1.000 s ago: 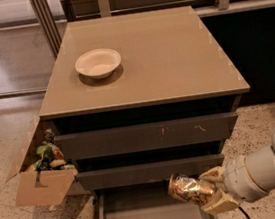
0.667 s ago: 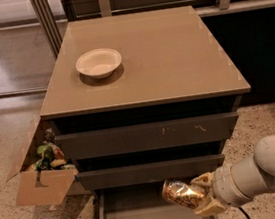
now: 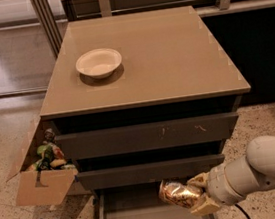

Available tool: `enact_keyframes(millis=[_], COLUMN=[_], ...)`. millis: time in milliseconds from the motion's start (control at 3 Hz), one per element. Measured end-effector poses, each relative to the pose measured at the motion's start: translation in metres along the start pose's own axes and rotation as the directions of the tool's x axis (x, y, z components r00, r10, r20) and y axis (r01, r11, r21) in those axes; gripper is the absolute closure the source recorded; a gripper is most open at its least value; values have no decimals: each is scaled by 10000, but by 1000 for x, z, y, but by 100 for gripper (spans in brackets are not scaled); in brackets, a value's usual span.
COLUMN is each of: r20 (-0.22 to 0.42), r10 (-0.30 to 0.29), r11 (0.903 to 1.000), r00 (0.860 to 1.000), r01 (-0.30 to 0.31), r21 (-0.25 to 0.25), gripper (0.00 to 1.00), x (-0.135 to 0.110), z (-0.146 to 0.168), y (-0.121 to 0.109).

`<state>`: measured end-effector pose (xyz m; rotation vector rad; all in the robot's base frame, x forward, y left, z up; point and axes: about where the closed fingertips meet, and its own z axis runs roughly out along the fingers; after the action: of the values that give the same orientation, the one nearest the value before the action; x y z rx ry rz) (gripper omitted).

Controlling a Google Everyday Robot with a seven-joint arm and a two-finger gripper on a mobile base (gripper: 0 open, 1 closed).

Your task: Place orange can into bottom drawer

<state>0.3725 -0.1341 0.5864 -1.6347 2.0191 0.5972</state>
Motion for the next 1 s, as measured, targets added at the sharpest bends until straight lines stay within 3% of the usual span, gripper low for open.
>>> enact_keyframes(millis=[667,1000], r20=[-192,507], r10=[547,507], r11=[9985,9987], r00=[9983,9974], r01=[-548,-503], r21=[-29,-84], gripper=[100,100], x=[25,52], z=[63,130], y=[-31,-55])
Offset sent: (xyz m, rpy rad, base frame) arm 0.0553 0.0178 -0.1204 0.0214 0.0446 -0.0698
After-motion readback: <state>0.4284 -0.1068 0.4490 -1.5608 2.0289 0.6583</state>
